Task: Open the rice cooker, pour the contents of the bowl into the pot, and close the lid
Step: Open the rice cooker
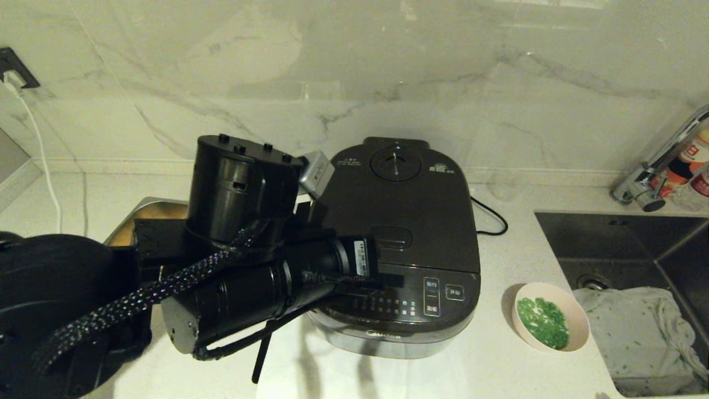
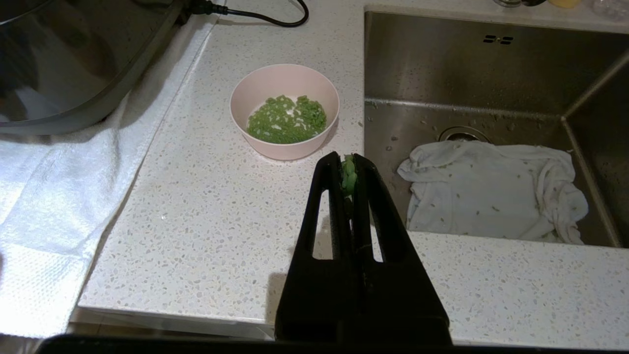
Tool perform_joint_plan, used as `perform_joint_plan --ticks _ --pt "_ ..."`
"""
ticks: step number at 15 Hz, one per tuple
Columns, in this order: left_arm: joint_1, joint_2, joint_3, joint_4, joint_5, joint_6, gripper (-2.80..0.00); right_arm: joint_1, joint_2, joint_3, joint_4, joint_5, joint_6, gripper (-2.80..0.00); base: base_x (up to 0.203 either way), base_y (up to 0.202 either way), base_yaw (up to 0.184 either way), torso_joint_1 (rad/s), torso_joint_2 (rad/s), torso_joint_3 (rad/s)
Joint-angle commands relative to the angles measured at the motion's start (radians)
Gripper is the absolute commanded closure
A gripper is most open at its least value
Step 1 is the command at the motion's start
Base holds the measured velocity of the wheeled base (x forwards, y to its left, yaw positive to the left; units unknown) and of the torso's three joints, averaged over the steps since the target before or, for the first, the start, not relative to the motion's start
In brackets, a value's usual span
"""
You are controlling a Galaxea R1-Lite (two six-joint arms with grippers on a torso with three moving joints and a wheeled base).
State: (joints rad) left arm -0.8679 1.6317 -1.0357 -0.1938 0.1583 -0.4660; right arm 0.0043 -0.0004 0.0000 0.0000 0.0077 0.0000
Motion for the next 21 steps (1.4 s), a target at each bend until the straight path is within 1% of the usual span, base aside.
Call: perform_joint_plan --ticks 1,4,8,12,14,16,21 --pt "0.003 0.006 -0.026 -0.003 0.001 -0.002 0.0 0.0 0.0 0.0 0.0 0.001 0.0 0.0 0.0 0.0 0.0 0.0 0.0 0.0" --pt "0.004 0.054 -0.043 -0.007 0.004 0.0 0.0 0.0 0.0 0.0 0.0 0.002 0.0 0.0 0.0 0.0 0.0 0.0 0.0 0.0" --pt "0.012 0.099 -0.047 -0.048 0.004 0.001 0.0 0.0 0.0 0.0 0.0 0.002 0.0 0.0 0.0 0.0 0.0 0.0 0.0 0.0" --pt "0.036 0.103 -0.048 -0.051 0.005 0.009 0.0 0.0 0.0 0.0 0.0 0.001 0.0 0.0 0.0 0.0 0.0 0.0 0.0 0.0" --pt "0.051 0.117 -0.045 -0.072 0.004 0.007 0.0 0.0 0.0 0.0 0.0 0.002 0.0 0.0 0.0 0.0 0.0 0.0 0.0 0.0" --pt "0.053 0.121 -0.035 -0.098 0.002 0.004 0.0 0.0 0.0 0.0 0.0 0.001 0.0 0.0 0.0 0.0 0.0 0.0 0.0 0.0" --pt "0.056 0.137 -0.058 -0.099 0.001 0.009 0.0 0.0 0.0 0.0 0.0 0.002 0.0 0.0 0.0 0.0 0.0 0.0 0.0 0.0"
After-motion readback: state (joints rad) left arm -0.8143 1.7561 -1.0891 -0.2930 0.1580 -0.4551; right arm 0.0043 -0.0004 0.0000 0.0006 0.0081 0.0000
